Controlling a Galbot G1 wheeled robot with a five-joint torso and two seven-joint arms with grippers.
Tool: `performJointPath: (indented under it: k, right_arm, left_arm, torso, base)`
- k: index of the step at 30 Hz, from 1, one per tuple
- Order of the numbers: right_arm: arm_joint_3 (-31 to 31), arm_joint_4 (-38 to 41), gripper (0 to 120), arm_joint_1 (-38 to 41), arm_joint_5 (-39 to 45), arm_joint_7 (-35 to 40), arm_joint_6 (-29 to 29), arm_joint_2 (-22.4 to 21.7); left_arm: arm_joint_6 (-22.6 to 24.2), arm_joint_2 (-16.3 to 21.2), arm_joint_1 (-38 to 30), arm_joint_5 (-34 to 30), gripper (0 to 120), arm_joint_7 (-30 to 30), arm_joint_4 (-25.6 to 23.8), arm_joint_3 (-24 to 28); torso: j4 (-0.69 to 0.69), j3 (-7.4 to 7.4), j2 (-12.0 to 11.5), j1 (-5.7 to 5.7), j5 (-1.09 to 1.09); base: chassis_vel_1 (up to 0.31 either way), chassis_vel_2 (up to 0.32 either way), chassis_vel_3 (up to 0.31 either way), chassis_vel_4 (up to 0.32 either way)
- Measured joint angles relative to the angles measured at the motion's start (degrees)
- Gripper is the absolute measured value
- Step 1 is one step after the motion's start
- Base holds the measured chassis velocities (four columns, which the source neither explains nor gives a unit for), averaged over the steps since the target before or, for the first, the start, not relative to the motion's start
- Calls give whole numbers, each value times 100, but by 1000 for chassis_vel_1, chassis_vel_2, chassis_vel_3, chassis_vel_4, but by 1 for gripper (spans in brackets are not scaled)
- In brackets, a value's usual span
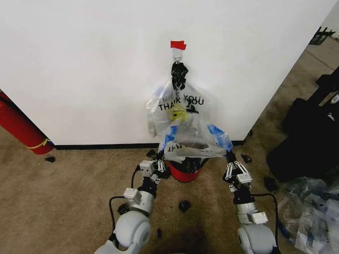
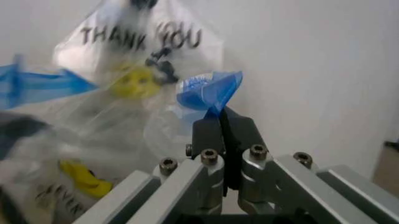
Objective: Pick up the garbage bag from the wall and place it over the trash bin.
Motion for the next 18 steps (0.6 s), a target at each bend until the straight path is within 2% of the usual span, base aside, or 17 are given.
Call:
performJointPath:
  k: [8,18]
  right_arm:
    - [-94,-747,0,377,25,-557,108,-147]
    - [95,-968,0,400,460,-763,92,-487]
  left_arm:
    - [216,5,-102,96,0,-71,293,109]
    - [337,-37,-73,127,0,-77,296,143]
  torso:
    - [0,0,0,0,0]
    - [0,0,0,0,0]
  base:
    - [0,0,0,0]
    - [0,0,0,0]
